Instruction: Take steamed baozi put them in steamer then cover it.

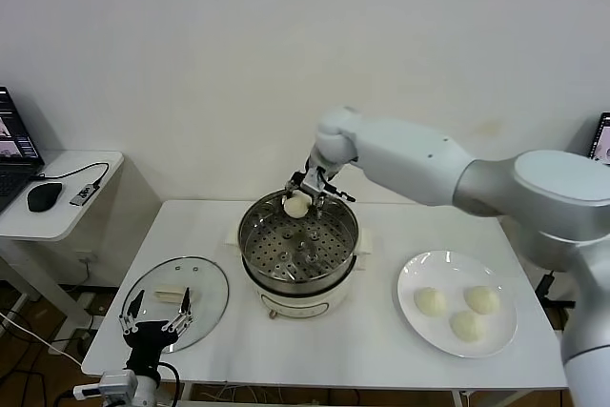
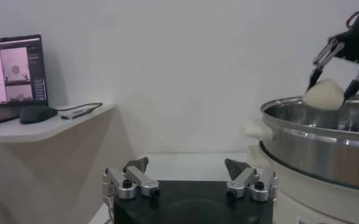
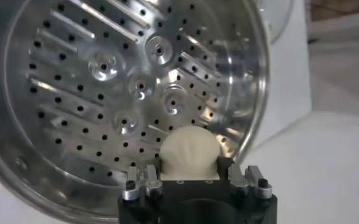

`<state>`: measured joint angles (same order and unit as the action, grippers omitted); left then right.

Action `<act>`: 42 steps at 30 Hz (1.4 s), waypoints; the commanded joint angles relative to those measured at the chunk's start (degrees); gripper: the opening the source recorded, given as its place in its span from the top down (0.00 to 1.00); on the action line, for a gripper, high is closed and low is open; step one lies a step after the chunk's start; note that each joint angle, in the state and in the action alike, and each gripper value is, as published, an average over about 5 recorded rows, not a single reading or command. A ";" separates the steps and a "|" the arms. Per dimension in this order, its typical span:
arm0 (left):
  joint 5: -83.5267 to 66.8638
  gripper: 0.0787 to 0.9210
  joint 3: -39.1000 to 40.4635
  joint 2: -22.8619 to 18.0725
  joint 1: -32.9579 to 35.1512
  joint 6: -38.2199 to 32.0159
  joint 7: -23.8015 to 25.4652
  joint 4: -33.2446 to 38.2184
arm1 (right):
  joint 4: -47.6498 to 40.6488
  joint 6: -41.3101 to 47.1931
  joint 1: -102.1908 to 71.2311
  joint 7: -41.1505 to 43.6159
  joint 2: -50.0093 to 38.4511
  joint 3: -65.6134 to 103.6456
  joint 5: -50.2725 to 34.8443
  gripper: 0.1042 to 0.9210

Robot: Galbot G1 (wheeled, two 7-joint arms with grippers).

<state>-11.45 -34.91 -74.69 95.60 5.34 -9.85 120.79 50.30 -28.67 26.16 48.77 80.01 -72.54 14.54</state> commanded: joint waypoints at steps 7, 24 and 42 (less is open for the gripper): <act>0.11 0.12 0.17 -0.18 -0.15 -0.03 0.05 -0.08 | -5.88 -7.09 -3.57 -2.75 3.20 0.65 10.82 0.43; 0.32 0.12 -0.24 -0.10 0.29 0.19 0.00 1.66 | 24.09 21.01 15.26 9.05 -16.19 -5.55 -25.64 0.12; 0.87 0.12 0.58 1.45 0.31 0.36 0.10 2.90 | 50.57 53.43 17.73 7.13 -54.07 -14.78 -28.15 0.12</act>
<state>-10.52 -34.31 -73.25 95.88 5.70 -9.73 123.60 87.88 9.54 44.09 56.64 43.39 -83.89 -9.88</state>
